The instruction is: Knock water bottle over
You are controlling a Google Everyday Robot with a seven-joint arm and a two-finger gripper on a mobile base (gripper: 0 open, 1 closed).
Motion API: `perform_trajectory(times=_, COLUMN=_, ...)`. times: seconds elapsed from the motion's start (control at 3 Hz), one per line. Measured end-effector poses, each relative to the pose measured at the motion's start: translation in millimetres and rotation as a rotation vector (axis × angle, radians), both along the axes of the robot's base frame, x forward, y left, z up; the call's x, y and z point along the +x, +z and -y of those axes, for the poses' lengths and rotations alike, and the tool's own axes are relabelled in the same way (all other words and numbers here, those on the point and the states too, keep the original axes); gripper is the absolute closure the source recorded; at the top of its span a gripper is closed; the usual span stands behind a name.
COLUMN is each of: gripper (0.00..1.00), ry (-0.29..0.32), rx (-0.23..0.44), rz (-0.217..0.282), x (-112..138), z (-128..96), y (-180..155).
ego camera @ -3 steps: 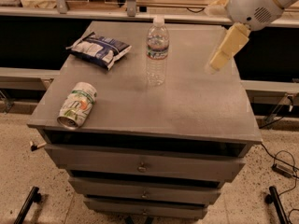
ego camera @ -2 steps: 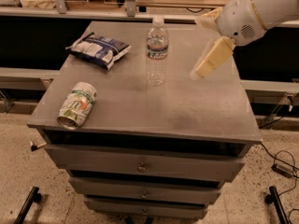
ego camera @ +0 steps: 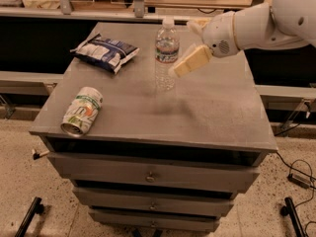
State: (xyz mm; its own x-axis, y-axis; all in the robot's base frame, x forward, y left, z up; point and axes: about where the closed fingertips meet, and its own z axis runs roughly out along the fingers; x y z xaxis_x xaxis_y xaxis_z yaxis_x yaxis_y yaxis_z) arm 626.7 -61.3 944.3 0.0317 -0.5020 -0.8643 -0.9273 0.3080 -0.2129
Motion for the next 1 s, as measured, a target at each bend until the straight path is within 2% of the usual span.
perform_trajectory(times=0.33, gripper=0.0, ry=-0.022, rx=0.116, rz=0.012, x=24.2, z=-17.2, y=-7.4)
perform_trajectory(times=0.67, gripper=0.18, ry=-0.036, rx=0.228, rz=0.001, x=36.5, z=-28.5, y=-17.2)
perform_trajectory(times=1.0, gripper=0.41, ry=-0.043, rx=0.299, rz=-0.02, x=35.5, z=-32.8, y=-27.2)
